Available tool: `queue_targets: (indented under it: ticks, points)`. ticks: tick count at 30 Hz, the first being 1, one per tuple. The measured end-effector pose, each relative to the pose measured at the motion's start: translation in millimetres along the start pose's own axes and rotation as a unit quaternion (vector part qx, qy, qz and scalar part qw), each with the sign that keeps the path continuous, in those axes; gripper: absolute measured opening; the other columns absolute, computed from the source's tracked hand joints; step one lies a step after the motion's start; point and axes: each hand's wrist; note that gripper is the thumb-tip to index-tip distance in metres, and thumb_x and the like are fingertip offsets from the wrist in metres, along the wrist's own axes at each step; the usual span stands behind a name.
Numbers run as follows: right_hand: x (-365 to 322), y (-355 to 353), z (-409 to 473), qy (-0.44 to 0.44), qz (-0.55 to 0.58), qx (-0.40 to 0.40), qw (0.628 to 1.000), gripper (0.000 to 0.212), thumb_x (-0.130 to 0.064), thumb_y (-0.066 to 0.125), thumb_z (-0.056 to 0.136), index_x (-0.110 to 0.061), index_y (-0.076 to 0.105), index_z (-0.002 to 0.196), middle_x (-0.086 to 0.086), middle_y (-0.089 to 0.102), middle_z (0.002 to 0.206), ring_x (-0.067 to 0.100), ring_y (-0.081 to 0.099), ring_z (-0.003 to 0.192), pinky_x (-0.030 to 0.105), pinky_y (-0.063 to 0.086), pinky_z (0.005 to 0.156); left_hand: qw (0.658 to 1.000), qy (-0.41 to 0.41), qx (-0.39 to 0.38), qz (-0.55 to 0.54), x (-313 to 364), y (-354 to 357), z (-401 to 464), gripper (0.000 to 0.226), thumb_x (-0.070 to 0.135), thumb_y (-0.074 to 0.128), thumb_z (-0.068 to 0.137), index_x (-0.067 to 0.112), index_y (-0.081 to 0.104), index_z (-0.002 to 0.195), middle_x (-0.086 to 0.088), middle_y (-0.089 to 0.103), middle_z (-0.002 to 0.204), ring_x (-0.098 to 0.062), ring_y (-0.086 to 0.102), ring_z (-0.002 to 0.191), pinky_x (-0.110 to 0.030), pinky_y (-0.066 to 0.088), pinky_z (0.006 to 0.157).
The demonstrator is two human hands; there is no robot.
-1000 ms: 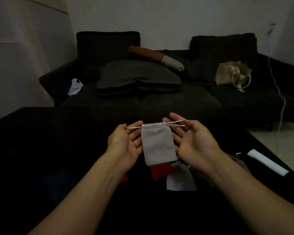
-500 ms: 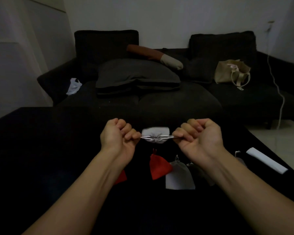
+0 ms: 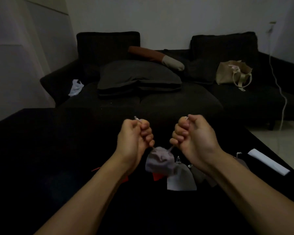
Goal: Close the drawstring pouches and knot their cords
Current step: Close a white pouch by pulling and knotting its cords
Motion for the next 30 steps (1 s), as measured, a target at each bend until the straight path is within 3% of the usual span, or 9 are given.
queue_targets:
  ticks: [4,8,11,14,19,23,25,27,30]
  points:
    - [5.8,-4.9,1.9,-0.025,-0.183,0.005,0.983,0.040,-0.026,0.035,0.102,-0.014,0.050,0.067,0.003,0.048,0.060,0.016,0.047,0.059,0.029,0.041,0.061,0.987,0.044,-0.008,0.154,-7.5,2.5,1.8,0.035,0.012,0.035,0.100,0.014,0.054,0.071,0.001,0.048,0.058,-0.015,0.047,0.058,-0.029,0.044,0.058]
    - [6.5,-10.6,-4.3,-0.175,-0.402,-0.068,0.896,0.036,-0.018,0.046,0.103,-0.010,0.070,0.076,0.000,0.067,0.074,0.006,0.061,0.071,0.017,0.048,0.068,0.965,0.074,-0.039,0.250,-7.7,-5.4,-5.1,0.030,0.018,0.046,0.103,0.007,0.073,0.102,-0.009,0.073,0.083,-0.015,0.068,0.078,-0.026,0.057,0.075]
    - [5.1,-11.4,-6.2,-0.270,-0.411,-0.063,0.868,0.022,-0.012,0.056,0.097,-0.006,0.076,0.090,0.005,0.070,0.093,0.011,0.067,0.089,0.019,0.051,0.080,0.971,0.080,-0.006,0.225,-8.2,-6.6,-5.8,0.024,0.023,0.059,0.096,0.007,0.077,0.097,-0.013,0.075,0.084,-0.014,0.069,0.075,-0.022,0.057,0.068]
    - [5.0,-8.6,-7.2,-0.319,-0.410,-0.042,0.853,0.014,-0.010,0.063,0.093,-0.007,0.077,0.092,0.006,0.069,0.099,0.013,0.067,0.095,0.024,0.053,0.084,0.972,0.083,0.002,0.220,-10.9,-4.3,-6.3,0.024,0.026,0.062,0.093,0.009,0.077,0.092,-0.008,0.072,0.075,-0.013,0.067,0.069,-0.024,0.054,0.062]
    - [4.1,0.8,-8.3,-0.297,-0.371,-0.039,0.879,0.012,-0.014,0.067,0.088,-0.011,0.078,0.091,0.004,0.069,0.112,0.006,0.066,0.105,0.023,0.054,0.084,0.966,0.086,-0.040,0.242,-10.7,0.5,-11.7,0.026,0.024,0.058,0.097,0.014,0.074,0.078,-0.002,0.063,0.067,-0.012,0.057,0.064,-0.026,0.047,0.063]
    - [4.0,6.2,-12.2,-0.173,-0.256,-0.053,0.950,0.017,-0.018,0.063,0.091,-0.008,0.077,0.093,0.023,0.071,0.081,0.023,0.070,0.071,0.025,0.058,0.064,0.972,0.042,-0.075,0.218,-4.9,7.3,-16.3,0.036,0.023,0.051,0.100,0.014,0.065,0.068,0.000,0.056,0.061,-0.010,0.052,0.058,-0.024,0.045,0.059]
    - [6.4,4.9,-11.2,-0.159,-0.248,-0.026,0.955,0.018,-0.017,0.063,0.093,-0.008,0.078,0.092,0.025,0.071,0.076,0.024,0.068,0.065,0.025,0.056,0.060,0.980,-0.012,-0.076,0.182,-2.4,10.0,-17.1,0.032,0.023,0.046,0.101,0.009,0.061,0.077,-0.003,0.053,0.062,-0.012,0.050,0.055,-0.026,0.042,0.056]
    - [9.5,2.9,-8.0,-0.167,-0.270,-0.006,0.948,0.017,-0.018,0.065,0.092,-0.006,0.078,0.092,0.019,0.072,0.073,0.021,0.070,0.068,0.025,0.056,0.066,0.984,-0.042,-0.079,0.157,-1.8,11.5,-17.9,0.028,0.023,0.047,0.099,0.008,0.059,0.078,-0.005,0.051,0.062,-0.015,0.047,0.053,-0.029,0.037,0.054]
    - [8.8,-1.6,-5.2,-0.167,-0.313,-0.010,0.935,0.019,-0.017,0.067,0.091,-0.001,0.077,0.089,0.018,0.075,0.079,0.020,0.072,0.076,0.027,0.057,0.071,0.963,0.009,-0.086,0.256,-8.5,9.5,-17.8,0.027,0.021,0.057,0.097,0.008,0.063,0.075,-0.004,0.051,0.057,-0.014,0.046,0.049,-0.024,0.037,0.048]
Point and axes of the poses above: each hand's wrist, its own z-axis towards the middle knuckle, its own y-axis out of the palm, x = y × z
